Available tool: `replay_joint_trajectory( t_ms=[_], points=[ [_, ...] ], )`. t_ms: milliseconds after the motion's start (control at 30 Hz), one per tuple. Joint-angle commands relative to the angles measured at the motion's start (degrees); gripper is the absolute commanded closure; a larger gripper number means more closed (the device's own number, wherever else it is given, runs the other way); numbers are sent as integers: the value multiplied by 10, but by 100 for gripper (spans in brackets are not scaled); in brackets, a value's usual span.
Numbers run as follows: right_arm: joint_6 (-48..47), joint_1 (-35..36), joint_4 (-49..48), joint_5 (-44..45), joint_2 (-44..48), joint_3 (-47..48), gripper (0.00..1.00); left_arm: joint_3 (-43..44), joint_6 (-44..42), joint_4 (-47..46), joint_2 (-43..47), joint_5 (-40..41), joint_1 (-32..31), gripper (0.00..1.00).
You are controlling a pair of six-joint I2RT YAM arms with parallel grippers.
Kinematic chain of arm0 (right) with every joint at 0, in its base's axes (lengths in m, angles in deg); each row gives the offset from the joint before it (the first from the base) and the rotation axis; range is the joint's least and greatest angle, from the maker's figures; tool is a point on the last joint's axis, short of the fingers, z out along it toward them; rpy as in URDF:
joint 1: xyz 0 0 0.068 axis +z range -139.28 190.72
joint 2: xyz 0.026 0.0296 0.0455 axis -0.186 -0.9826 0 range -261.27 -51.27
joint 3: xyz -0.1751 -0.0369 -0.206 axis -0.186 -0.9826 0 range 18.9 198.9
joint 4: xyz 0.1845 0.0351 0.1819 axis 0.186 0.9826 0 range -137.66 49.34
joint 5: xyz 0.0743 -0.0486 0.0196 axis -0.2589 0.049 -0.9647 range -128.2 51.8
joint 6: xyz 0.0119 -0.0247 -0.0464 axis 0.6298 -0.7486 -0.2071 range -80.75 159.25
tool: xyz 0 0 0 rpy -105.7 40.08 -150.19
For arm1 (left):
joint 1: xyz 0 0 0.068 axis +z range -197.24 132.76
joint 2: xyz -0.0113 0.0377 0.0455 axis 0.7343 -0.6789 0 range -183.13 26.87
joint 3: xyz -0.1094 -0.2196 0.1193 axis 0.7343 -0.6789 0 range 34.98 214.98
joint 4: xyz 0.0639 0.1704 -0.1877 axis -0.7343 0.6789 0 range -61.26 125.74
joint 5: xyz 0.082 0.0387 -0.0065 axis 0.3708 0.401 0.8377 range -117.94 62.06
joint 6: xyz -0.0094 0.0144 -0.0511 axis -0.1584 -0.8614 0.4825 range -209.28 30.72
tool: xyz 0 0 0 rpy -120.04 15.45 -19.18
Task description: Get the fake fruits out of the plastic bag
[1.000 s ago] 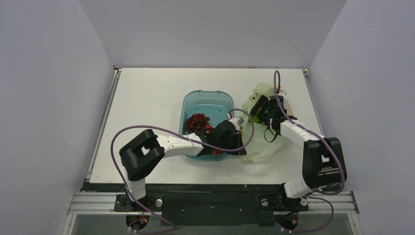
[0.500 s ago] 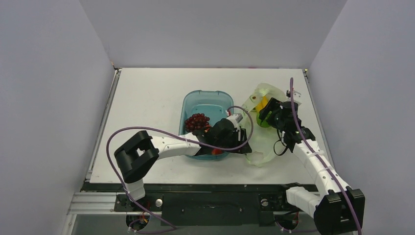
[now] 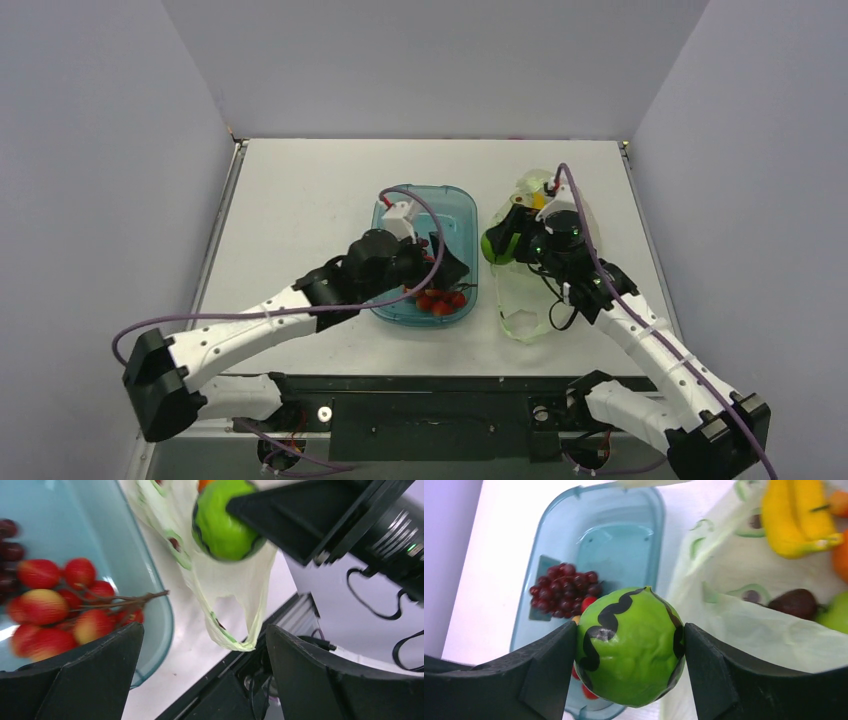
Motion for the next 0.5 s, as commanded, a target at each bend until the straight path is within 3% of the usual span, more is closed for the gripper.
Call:
replay_joint_trajectory(
  t_ms=[0,200,467],
  points=[
    [21,81,-42,24,-42,41,96,-35,-30,77,124,69,42,7],
    [-2,155,-67,54,-141,91,90,-41,-59,185,226,89,95,3],
    [-75,156,-43,147,-328,209,77,-40,-60,227,266,106,105,3]
  ],
)
